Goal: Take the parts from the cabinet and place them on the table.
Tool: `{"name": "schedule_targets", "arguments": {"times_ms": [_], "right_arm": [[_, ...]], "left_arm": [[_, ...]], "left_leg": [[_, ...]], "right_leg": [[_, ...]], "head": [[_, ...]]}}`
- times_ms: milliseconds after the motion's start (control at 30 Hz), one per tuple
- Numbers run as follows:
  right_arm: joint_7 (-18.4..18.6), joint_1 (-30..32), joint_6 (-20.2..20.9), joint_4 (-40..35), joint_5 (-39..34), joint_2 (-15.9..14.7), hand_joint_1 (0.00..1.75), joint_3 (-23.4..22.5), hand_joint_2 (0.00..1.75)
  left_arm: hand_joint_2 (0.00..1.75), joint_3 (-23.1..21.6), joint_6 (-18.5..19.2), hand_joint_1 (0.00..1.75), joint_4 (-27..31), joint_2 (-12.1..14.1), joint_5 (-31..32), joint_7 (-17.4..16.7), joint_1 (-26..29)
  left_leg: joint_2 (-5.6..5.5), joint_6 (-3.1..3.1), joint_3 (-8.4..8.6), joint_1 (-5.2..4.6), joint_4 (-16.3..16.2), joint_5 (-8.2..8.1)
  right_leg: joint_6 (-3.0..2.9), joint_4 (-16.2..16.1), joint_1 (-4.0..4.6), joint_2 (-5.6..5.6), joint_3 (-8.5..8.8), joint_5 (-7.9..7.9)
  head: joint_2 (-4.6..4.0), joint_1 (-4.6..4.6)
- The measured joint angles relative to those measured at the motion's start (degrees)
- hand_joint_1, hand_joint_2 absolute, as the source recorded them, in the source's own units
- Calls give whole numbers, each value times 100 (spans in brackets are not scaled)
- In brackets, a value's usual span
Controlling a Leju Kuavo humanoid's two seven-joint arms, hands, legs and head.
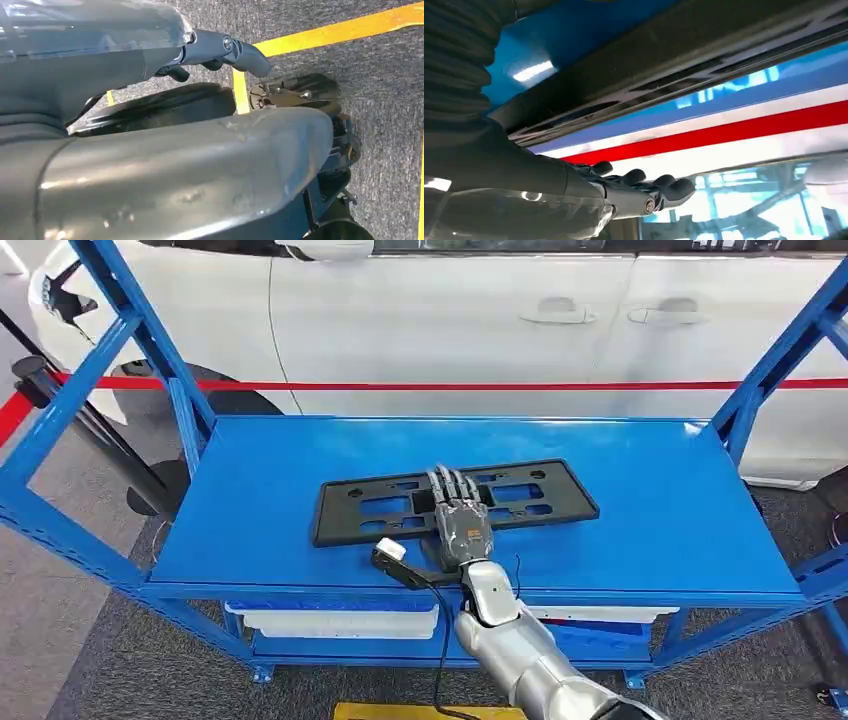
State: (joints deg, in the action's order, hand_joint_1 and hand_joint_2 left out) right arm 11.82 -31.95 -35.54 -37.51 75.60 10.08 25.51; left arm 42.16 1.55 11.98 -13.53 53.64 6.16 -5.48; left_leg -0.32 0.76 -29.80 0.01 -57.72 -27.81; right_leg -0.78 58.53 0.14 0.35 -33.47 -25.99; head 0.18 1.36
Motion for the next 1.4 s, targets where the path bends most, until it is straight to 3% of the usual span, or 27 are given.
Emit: {"name": "schedule_targets", "arguments": {"times_ms": [100,333,367,400,433,467,900,1167,1267,1400], "right_arm": [[169,-143,-4,252,0,-88,0,-83,175],[171,-307,-7,562,-79,-236,0,-300,175],[167,-315,-6,589,-79,-241,9,-317,175],[162,-318,-6,602,-79,-241,161,-332,175],[160,-320,-6,619,-79,-241,161,-348,175],[140,-316,-4,641,-85,-241,175,-359,175],[-314,-213,-22,650,-426,-256,175,-549,175],[-555,-126,-103,235,-760,-341,175,-645,175],[-811,-126,105,-85,-1253,-378,175,-713,175],[-828,-174,426,-547,-1574,-452,175,-724,175]], "left_arm": [[0,0,9,0,0,2,33,0,-1],[0,4,-74,0,2,22,39,-9,-1],[0,4,-85,0,0,26,42,-4,-1],[0,4,-88,0,0,28,42,-4,-1],[0,4,-87,0,2,31,42,2,-1],[0,4,-88,0,2,33,42,11,-2],[0,4,-105,0,0,33,118,42,-7],[0,11,-105,0,2,31,118,70,-9],[0,31,-83,0,0,31,109,122,-9],[0,50,-74,0,0,31,105,151,-12]], "left_leg": [[-1,2,19,-4,1,-2],[-2,1,45,-4,1,-9],[-2,3,47,-4,1,-10],[-2,3,48,-4,2,-11],[-2,4,50,-4,1,-11],[-2,4,50,-4,1,-12],[-2,4,55,-4,0,-11],[-2,4,43,-4,0,-12],[-2,4,41,-4,0,-12],[-1,4,43,-4,0,-12]], "right_leg": [[0,-8,2,-1,26,0],[2,-13,3,-1,61,-1],[2,-13,3,-1,64,-2],[2,-13,3,-1,66,-2],[2,-13,3,-1,67,-2],[2,-13,3,-1,68,-2],[4,-12,4,-1,63,0],[3,-13,5,-1,54,-1],[4,-13,4,-1,53,0],[5,-14,3,2,52,1]], "head": [[0,2],[0,0],[0,0],[0,0],[0,0],[0,0],[0,0],[0,0],[0,0],[0,0]]}}
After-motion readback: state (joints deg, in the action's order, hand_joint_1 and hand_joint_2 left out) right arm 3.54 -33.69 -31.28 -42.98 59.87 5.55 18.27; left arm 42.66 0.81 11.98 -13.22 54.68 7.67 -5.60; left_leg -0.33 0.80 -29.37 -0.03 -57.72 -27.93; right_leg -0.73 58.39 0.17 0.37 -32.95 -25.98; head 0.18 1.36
